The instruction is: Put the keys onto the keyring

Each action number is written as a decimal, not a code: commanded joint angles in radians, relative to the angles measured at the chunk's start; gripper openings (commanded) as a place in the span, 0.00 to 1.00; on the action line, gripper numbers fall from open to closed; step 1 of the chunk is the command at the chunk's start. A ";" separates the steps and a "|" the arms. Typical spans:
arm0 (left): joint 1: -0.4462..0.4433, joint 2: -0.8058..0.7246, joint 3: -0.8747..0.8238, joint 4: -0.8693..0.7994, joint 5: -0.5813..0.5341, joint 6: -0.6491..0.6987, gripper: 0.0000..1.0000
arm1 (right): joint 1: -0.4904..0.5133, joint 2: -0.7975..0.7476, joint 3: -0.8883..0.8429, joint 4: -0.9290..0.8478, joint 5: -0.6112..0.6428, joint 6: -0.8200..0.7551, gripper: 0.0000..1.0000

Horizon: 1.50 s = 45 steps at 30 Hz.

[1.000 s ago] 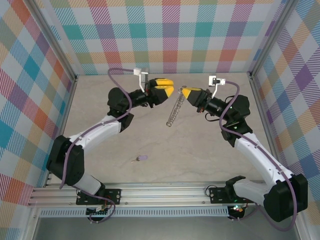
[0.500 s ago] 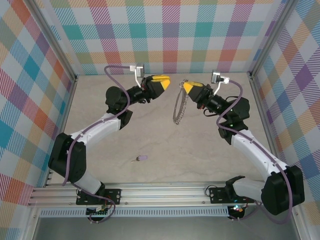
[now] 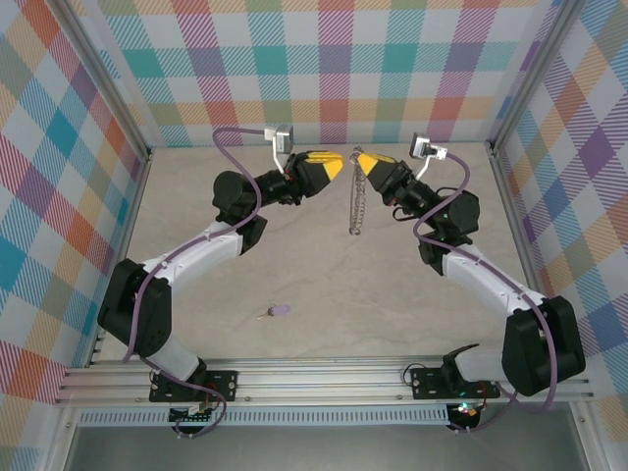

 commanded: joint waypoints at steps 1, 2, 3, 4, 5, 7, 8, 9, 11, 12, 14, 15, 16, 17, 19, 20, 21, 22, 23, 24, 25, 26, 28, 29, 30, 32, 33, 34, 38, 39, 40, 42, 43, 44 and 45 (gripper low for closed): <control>-0.007 0.005 0.031 0.059 0.012 -0.009 0.23 | -0.002 0.001 -0.001 0.120 0.023 0.037 0.00; -0.007 0.005 0.031 0.059 0.011 -0.009 0.23 | 0.000 0.002 -0.002 0.121 0.023 0.038 0.00; -0.007 0.005 0.031 0.057 0.008 -0.009 0.23 | 0.001 0.004 -0.003 0.122 0.023 0.038 0.00; -0.007 0.006 0.030 0.057 0.008 -0.007 0.23 | 0.002 0.003 -0.003 0.122 0.023 0.038 0.00; -0.007 0.008 0.031 0.054 0.006 -0.006 0.23 | 0.003 0.002 -0.003 0.122 0.024 0.038 0.00; -0.008 0.013 0.034 0.054 0.002 -0.007 0.23 | 0.006 0.001 -0.003 0.116 0.021 0.038 0.00; -0.008 0.016 0.035 0.055 0.003 -0.009 0.24 | 0.008 0.002 -0.002 0.114 0.021 0.038 0.00; -0.008 0.018 0.037 0.054 0.003 -0.009 0.24 | 0.009 0.002 -0.002 0.113 0.021 0.038 0.00; -0.012 0.021 0.041 0.054 0.000 -0.010 0.25 | 0.013 0.004 0.000 0.111 0.019 0.038 0.00; -0.013 0.022 0.042 0.054 0.001 -0.010 0.26 | 0.014 0.004 0.001 0.109 0.018 0.038 0.00; -0.016 0.024 0.044 0.056 0.002 -0.010 0.28 | 0.018 0.008 0.003 0.107 0.016 0.038 0.00; -0.017 0.023 0.046 0.056 0.002 -0.008 0.28 | 0.019 0.009 0.004 0.106 0.015 0.038 0.00; -0.019 0.025 0.048 0.055 0.002 -0.009 0.28 | 0.022 0.009 0.004 0.106 0.014 0.038 0.00; -0.020 0.025 0.048 0.055 0.001 -0.009 0.28 | 0.024 0.011 0.005 0.103 0.013 0.038 0.00; -0.021 0.027 0.051 0.055 0.002 -0.008 0.29 | 0.027 0.012 0.004 0.105 0.012 0.037 0.00; -0.022 0.029 0.051 0.054 0.002 -0.008 0.29 | 0.027 0.012 0.004 0.105 0.013 0.038 0.00; -0.023 0.029 0.053 0.053 0.001 -0.008 0.29 | 0.028 0.012 0.003 0.104 0.012 0.038 0.00; -0.024 0.031 0.054 0.052 0.000 -0.009 0.29 | 0.029 0.012 0.003 0.103 0.011 0.038 0.00; -0.024 0.033 0.055 0.053 0.002 -0.009 0.29 | 0.031 0.012 0.003 0.103 0.010 0.038 0.00; -0.024 0.034 0.056 0.053 0.002 -0.009 0.29 | 0.032 0.013 0.003 0.102 0.010 0.038 0.00; -0.024 0.034 0.057 0.054 0.000 -0.009 0.29 | 0.032 0.014 0.004 0.102 0.010 0.038 0.00; -0.025 0.034 0.058 0.052 0.001 -0.009 0.29 | 0.033 0.015 0.004 0.102 0.009 0.038 0.00; -0.026 0.036 0.059 0.052 0.002 -0.008 0.29 | 0.036 0.018 0.006 0.101 0.008 0.038 0.00; -0.027 0.037 0.060 0.050 0.001 -0.007 0.29 | 0.037 0.021 0.006 0.102 0.007 0.040 0.00; -0.027 0.038 0.060 0.048 0.001 -0.006 0.29 | 0.040 0.023 0.007 0.102 0.006 0.040 0.00; -0.027 0.041 0.061 0.046 0.001 -0.005 0.30 | 0.045 0.027 0.010 0.103 0.005 0.040 0.00; -0.027 0.041 0.062 0.045 0.002 -0.003 0.30 | 0.046 0.029 0.011 0.103 0.004 0.040 0.00; -0.027 0.042 0.062 0.040 0.002 -0.001 0.31 | 0.047 0.030 0.012 0.104 0.002 0.040 0.00; -0.027 0.037 0.056 -0.005 -0.011 0.038 0.33 | 0.047 0.023 0.009 0.096 0.004 0.033 0.00; -0.027 0.033 0.051 -0.022 -0.019 0.053 0.33 | 0.047 0.022 0.009 0.093 0.005 0.030 0.00; -0.027 0.027 0.047 -0.042 -0.027 0.070 0.33 | 0.047 0.020 0.008 0.087 0.006 0.027 0.00; -0.027 0.018 0.040 -0.067 -0.038 0.094 0.34 | 0.047 0.017 0.008 0.080 0.006 0.024 0.00; -0.026 0.015 0.040 -0.078 -0.038 0.100 0.34 | 0.047 0.017 0.007 0.079 0.005 0.023 0.00; -0.027 0.014 0.041 -0.081 -0.040 0.103 0.34 | 0.047 0.018 0.006 0.080 0.005 0.023 0.00; -0.027 0.012 0.039 -0.081 -0.040 0.105 0.34 | 0.046 0.018 0.006 0.080 0.005 0.025 0.00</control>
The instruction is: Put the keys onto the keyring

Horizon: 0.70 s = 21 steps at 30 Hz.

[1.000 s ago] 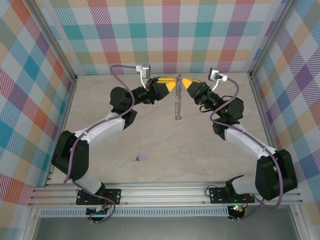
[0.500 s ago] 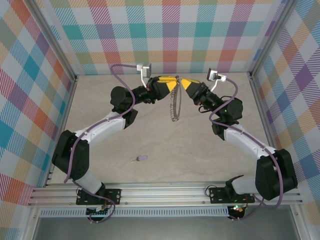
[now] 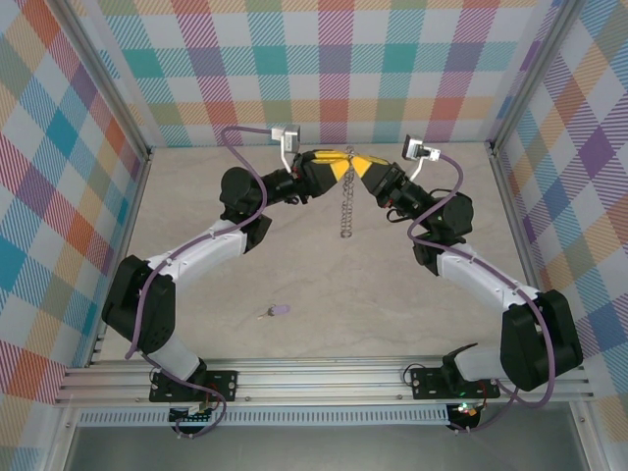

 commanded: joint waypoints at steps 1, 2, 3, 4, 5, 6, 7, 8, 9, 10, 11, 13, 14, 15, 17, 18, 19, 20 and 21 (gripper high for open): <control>-0.008 -0.015 0.013 -0.015 -0.015 0.047 0.33 | 0.004 -0.004 0.005 0.041 -0.004 0.001 0.00; -0.009 -0.015 0.013 -0.014 -0.015 0.047 0.32 | 0.005 -0.003 0.005 0.041 -0.004 0.000 0.00; -0.009 -0.016 0.013 -0.014 -0.015 0.047 0.31 | 0.005 -0.001 0.005 0.041 -0.005 0.001 0.00; -0.009 -0.015 0.013 -0.012 -0.015 0.046 0.30 | 0.005 -0.001 0.003 0.041 -0.005 0.001 0.00; -0.009 -0.015 0.014 -0.011 -0.016 0.044 0.29 | 0.005 -0.001 0.003 0.041 -0.006 0.001 0.00; -0.009 -0.016 0.013 -0.010 -0.017 0.046 0.29 | 0.005 -0.002 0.004 0.039 -0.008 0.001 0.00; -0.009 -0.017 0.013 -0.010 -0.017 0.044 0.29 | 0.005 -0.001 0.003 0.037 -0.008 0.001 0.00; -0.008 -0.017 0.013 -0.011 -0.018 0.045 0.29 | 0.005 -0.001 0.003 0.035 -0.009 0.001 0.00; -0.009 -0.017 0.013 -0.011 -0.018 0.045 0.29 | 0.005 -0.003 0.003 0.033 -0.011 0.001 0.00; -0.009 -0.018 0.013 -0.011 -0.019 0.045 0.29 | 0.005 -0.003 0.003 0.032 -0.011 0.000 0.00; -0.008 -0.018 0.013 -0.011 -0.019 0.045 0.29 | 0.005 -0.003 0.003 0.031 -0.011 0.000 0.00; -0.009 -0.018 0.014 -0.010 -0.020 0.044 0.29 | 0.006 -0.002 0.003 0.029 -0.013 0.000 0.00; -0.008 -0.018 0.014 -0.010 -0.020 0.046 0.29 | 0.005 -0.003 0.003 0.029 -0.014 0.000 0.00; -0.008 -0.017 0.015 -0.010 -0.019 0.045 0.27 | 0.007 -0.003 0.003 0.029 -0.014 -0.001 0.00; -0.009 -0.017 0.015 -0.009 -0.018 0.045 0.23 | 0.006 -0.002 0.003 0.026 -0.014 -0.002 0.00; -0.009 -0.017 0.015 -0.009 -0.017 0.044 0.21 | 0.006 -0.003 0.003 0.026 -0.014 -0.002 0.00; -0.008 -0.016 0.016 -0.009 -0.016 0.044 0.17 | 0.007 -0.001 0.003 0.026 -0.014 -0.001 0.00; -0.009 -0.016 0.016 -0.009 -0.014 0.046 0.15 | 0.007 -0.002 0.003 0.026 -0.014 -0.002 0.00; -0.009 -0.016 0.016 -0.009 -0.013 0.045 0.11 | 0.007 -0.002 0.003 0.026 -0.014 -0.002 0.00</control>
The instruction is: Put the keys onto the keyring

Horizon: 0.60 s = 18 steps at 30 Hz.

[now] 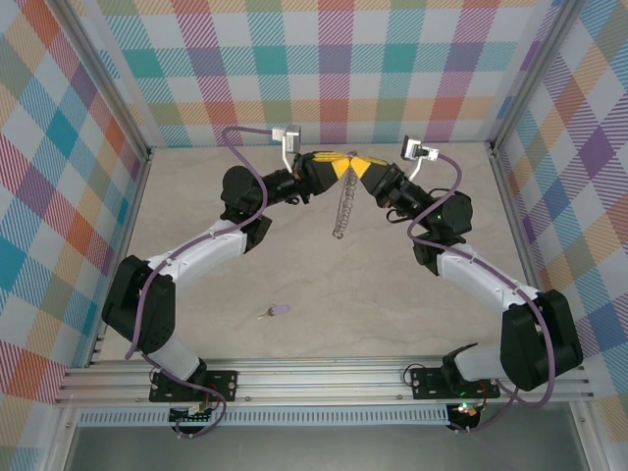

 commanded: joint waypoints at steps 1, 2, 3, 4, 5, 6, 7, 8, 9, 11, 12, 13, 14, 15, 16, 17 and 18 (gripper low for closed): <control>-0.008 -0.015 0.017 0.016 0.000 0.015 0.07 | 0.007 -0.003 0.004 0.047 -0.008 -0.002 0.00; -0.008 -0.015 0.018 0.016 0.000 0.014 0.04 | 0.007 -0.003 0.005 0.045 -0.009 -0.002 0.00; -0.008 -0.016 0.018 0.015 0.002 0.014 0.03 | 0.006 -0.003 0.005 0.044 -0.009 -0.001 0.00; -0.008 -0.016 0.018 0.015 0.001 0.014 0.01 | 0.007 -0.003 0.005 0.042 -0.011 -0.002 0.00; -0.008 -0.015 0.018 0.015 0.002 0.014 0.00 | 0.007 -0.003 0.005 0.041 -0.010 -0.002 0.00; -0.008 -0.016 0.018 0.016 0.002 0.016 0.00 | 0.007 -0.003 0.005 0.038 -0.012 -0.003 0.00; -0.008 -0.016 0.015 0.016 0.000 0.019 0.00 | 0.007 -0.005 0.003 0.030 -0.012 -0.005 0.00; -0.008 -0.019 0.013 0.012 -0.001 0.024 0.00 | 0.006 -0.011 0.002 0.012 -0.009 -0.009 0.02; -0.008 -0.023 0.010 0.009 -0.002 0.030 0.00 | 0.007 -0.021 -0.002 -0.012 -0.007 -0.016 0.12; -0.007 -0.037 0.004 -0.018 -0.005 0.058 0.00 | 0.005 -0.064 -0.017 -0.097 -0.002 -0.055 0.44; -0.007 -0.047 -0.001 -0.039 -0.008 0.079 0.00 | 0.005 -0.096 -0.026 -0.156 0.002 -0.081 0.53; -0.007 -0.061 -0.009 -0.063 -0.016 0.106 0.00 | 0.004 -0.140 -0.037 -0.237 0.013 -0.119 0.62; -0.005 -0.075 -0.019 -0.092 -0.026 0.137 0.00 | 0.005 -0.187 -0.047 -0.331 0.024 -0.160 0.70; -0.006 -0.090 -0.027 -0.120 -0.035 0.164 0.00 | 0.004 -0.238 -0.061 -0.425 0.038 -0.197 0.76; -0.004 -0.101 -0.035 -0.142 -0.043 0.189 0.00 | 0.005 -0.280 -0.072 -0.495 0.051 -0.227 0.80; -0.001 -0.113 -0.044 -0.162 -0.051 0.211 0.00 | 0.004 -0.334 -0.084 -0.605 0.068 -0.258 0.84; 0.002 -0.123 -0.052 -0.178 -0.061 0.227 0.00 | 0.004 -0.376 -0.090 -0.711 0.088 -0.286 0.88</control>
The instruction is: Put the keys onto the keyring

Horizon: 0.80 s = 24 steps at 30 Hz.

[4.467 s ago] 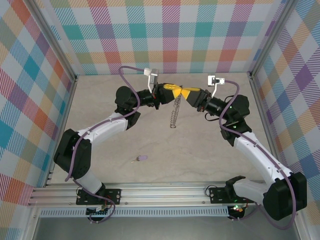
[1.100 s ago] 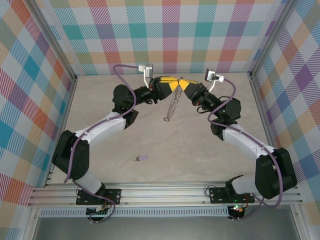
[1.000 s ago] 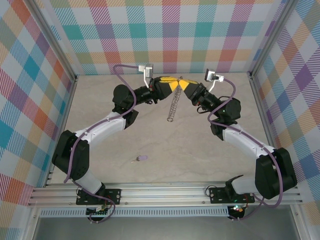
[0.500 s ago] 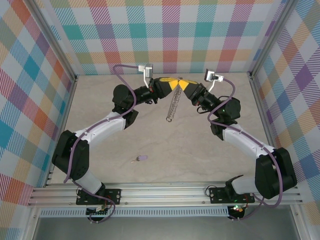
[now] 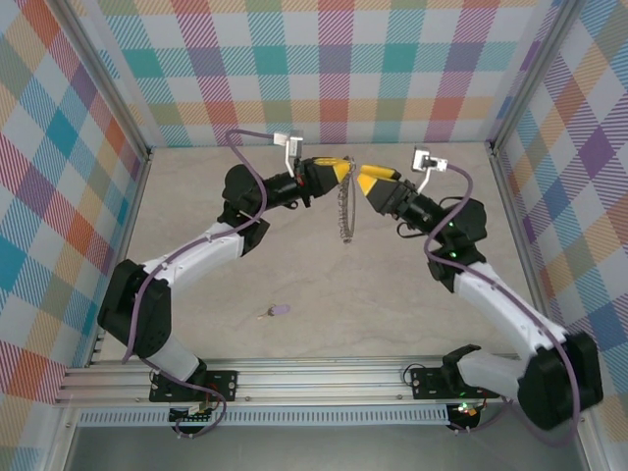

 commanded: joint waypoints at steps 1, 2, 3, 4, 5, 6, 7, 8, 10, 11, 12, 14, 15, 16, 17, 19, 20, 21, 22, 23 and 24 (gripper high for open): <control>0.005 -0.087 -0.025 -0.043 -0.046 0.117 0.00 | 0.004 -0.156 -0.027 -0.426 0.071 -0.161 0.93; 0.010 -0.094 -0.036 -0.049 -0.057 0.128 0.00 | 0.004 -0.198 -0.035 -0.513 0.085 -0.181 0.95; 0.014 -0.102 -0.046 -0.051 -0.066 0.134 0.00 | 0.004 -0.230 -0.041 -0.594 0.103 -0.193 0.96; 0.019 -0.111 -0.055 -0.057 -0.076 0.142 0.00 | 0.004 -0.260 -0.044 -0.684 0.121 -0.205 0.99; 0.024 -0.118 -0.063 -0.065 -0.089 0.153 0.00 | 0.004 -0.283 -0.045 -0.763 0.129 -0.218 1.00; 0.029 -0.124 -0.071 -0.076 -0.101 0.167 0.00 | 0.006 -0.302 -0.048 -0.823 0.133 -0.224 1.00; 0.033 -0.128 -0.076 -0.088 -0.108 0.177 0.00 | 0.005 -0.312 -0.055 -0.868 0.134 -0.225 1.00; 0.038 -0.131 -0.081 -0.101 -0.119 0.188 0.00 | 0.006 -0.321 -0.067 -0.911 0.127 -0.225 1.00; 0.049 -0.134 -0.093 -0.118 -0.140 0.200 0.00 | 0.007 -0.323 -0.095 -0.968 0.112 -0.218 0.96; 0.055 -0.133 -0.100 -0.122 -0.149 0.201 0.00 | 0.011 -0.312 -0.113 -0.986 0.090 -0.213 0.93; 0.061 -0.133 -0.104 -0.123 -0.155 0.201 0.00 | 0.018 -0.298 -0.132 -0.995 0.073 -0.210 0.88; 0.071 -0.133 -0.112 -0.129 -0.165 0.202 0.00 | 0.050 -0.265 -0.162 -1.011 0.072 -0.204 0.82; 0.078 -0.133 -0.115 -0.137 -0.172 0.207 0.00 | 0.088 -0.236 -0.179 -1.020 0.094 -0.201 0.78; 0.083 -0.135 -0.120 -0.146 -0.180 0.210 0.00 | 0.129 -0.217 -0.190 -1.026 0.126 -0.197 0.77; 0.089 -0.135 -0.124 -0.153 -0.188 0.215 0.00 | 0.181 -0.190 -0.200 -1.023 0.170 -0.190 0.75; 0.100 -0.136 -0.134 -0.158 -0.201 0.215 0.00 | 0.274 -0.132 -0.200 -1.028 0.260 -0.170 0.72; 0.108 -0.135 -0.140 -0.158 -0.206 0.213 0.00 | 0.322 -0.094 -0.197 -1.027 0.306 -0.157 0.71; 0.114 -0.136 -0.146 -0.157 -0.210 0.209 0.00 | 0.363 -0.056 -0.190 -1.027 0.351 -0.141 0.70; 0.120 -0.138 -0.150 -0.157 -0.213 0.208 0.00 | 0.400 -0.017 -0.182 -1.025 0.388 -0.121 0.70; 0.126 -0.142 -0.155 -0.160 -0.218 0.204 0.00 | 0.440 0.027 -0.171 -1.019 0.422 -0.104 0.70; 0.131 -0.147 -0.161 -0.162 -0.221 0.203 0.00 | 0.477 0.071 -0.150 -1.016 0.456 -0.090 0.69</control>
